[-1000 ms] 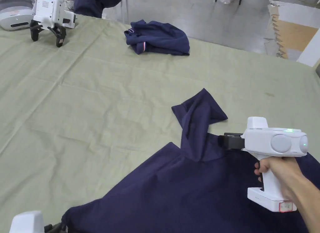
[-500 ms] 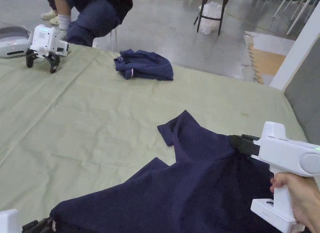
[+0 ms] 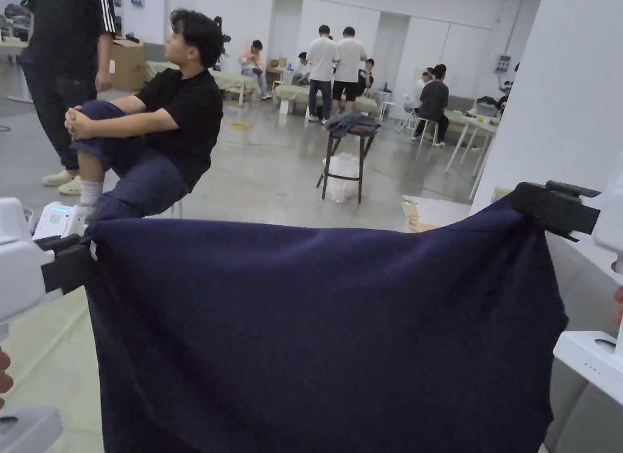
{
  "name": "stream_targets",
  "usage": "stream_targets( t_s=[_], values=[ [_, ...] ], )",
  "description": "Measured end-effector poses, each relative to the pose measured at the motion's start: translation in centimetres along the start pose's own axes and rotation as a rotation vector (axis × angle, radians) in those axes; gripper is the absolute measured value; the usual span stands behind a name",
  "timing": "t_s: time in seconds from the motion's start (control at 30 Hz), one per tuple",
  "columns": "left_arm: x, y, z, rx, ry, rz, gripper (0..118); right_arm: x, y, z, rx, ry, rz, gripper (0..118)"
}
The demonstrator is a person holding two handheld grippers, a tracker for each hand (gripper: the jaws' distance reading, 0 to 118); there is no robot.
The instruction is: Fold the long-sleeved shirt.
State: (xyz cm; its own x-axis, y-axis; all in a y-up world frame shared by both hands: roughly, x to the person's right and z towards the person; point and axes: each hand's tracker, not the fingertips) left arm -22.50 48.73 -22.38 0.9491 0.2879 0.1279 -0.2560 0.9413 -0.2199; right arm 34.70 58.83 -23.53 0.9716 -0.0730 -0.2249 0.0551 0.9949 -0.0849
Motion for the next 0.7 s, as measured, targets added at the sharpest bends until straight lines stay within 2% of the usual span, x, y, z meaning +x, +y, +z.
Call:
stream_targets(
  t_s=[0.3, 0.37, 0.5, 0.57, 0.7],
  values=[
    [5.0, 15.8, -2.9, 0.133, -0.038, -0.092, 16, -1.1, 13.8, 2.1, 0.157, -0.097, 0.031, 1],
    [6.4, 18.6, -4.1, 0.151, -0.005, -0.143, 16, -1.3, 16.4, 1.1, 0.165, -0.135, 0.064, 1],
    [7.4, 22.8, -6.9, 0.163, -0.002, -0.125, 16, -1.5, 19.9, -1.4, 0.174, -0.177, 0.104, 1],
    [7.9, 25.1, -9.0, 0.169, 0.034, -0.161, 16, -1.0, 21.5, -3.1, 0.176, -0.188, 0.114, 1],
    [8.4, 28.7, -12.8, 0.182, 0.059, -0.146, 16, -0.3, 23.9, -7.0, 0.196, -0.218, 0.106, 1]
  ],
)
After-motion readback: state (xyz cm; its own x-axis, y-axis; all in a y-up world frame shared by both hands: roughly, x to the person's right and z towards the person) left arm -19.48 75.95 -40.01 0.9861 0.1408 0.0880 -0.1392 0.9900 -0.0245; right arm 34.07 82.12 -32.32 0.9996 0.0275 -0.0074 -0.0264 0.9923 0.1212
